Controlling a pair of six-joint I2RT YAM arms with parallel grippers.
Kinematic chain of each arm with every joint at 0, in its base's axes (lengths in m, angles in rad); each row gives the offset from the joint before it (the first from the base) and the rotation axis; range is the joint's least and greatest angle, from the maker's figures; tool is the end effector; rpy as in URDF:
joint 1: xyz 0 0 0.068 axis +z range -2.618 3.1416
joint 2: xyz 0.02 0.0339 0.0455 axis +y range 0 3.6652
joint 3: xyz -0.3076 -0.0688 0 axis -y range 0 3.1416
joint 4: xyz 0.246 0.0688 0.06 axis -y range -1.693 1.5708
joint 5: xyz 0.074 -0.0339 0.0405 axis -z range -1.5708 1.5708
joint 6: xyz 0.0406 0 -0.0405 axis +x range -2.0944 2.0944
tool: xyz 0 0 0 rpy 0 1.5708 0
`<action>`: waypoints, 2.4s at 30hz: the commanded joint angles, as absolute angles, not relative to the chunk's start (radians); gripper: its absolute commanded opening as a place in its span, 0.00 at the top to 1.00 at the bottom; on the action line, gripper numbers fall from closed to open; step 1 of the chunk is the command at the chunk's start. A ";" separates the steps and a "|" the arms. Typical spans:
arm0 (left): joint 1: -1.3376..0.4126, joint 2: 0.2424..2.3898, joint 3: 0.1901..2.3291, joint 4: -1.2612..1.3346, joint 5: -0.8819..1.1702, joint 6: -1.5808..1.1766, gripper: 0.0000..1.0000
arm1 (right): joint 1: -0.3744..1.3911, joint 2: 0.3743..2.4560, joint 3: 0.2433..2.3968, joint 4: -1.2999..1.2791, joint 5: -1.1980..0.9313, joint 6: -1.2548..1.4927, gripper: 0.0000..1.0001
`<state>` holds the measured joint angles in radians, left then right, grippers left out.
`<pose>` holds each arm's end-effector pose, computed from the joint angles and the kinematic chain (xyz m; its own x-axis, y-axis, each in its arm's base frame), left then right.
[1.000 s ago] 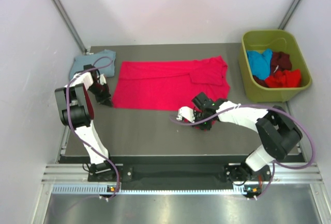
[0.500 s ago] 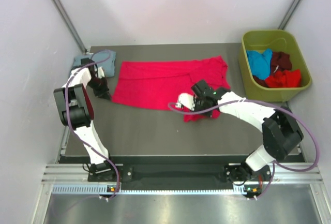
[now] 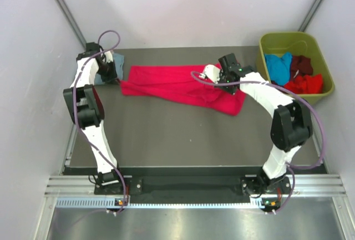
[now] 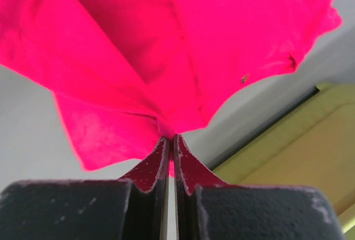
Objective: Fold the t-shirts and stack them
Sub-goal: Fold the tshirt
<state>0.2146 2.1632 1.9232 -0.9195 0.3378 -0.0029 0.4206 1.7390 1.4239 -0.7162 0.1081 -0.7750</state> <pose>0.4815 0.0912 0.2656 -0.8954 -0.1980 -0.3989 -0.0741 0.9495 -0.3049 0.3512 0.1523 0.2994 -0.3109 -0.9011 -0.3022 -0.8019 0.4194 -0.4256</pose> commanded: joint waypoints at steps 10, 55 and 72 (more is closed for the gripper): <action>0.109 2.301 2.160 -0.957 0.298 0.077 1.00 | 0.356 1.931 1.741 -0.632 0.149 -0.733 1.00; 0.075 2.163 1.977 -0.853 0.202 0.023 0.24 | 0.276 2.093 1.955 -0.661 0.095 -0.407 0.35; 0.072 2.345 2.043 -0.839 0.155 0.025 0.42 | 0.123 2.191 1.829 -0.755 -0.206 -0.189 0.38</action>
<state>0.0711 2.3325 2.0163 -0.8520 0.1673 0.0235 0.1452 2.1994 1.8442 -0.7479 -0.2043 -0.2077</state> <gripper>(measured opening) 0.626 0.624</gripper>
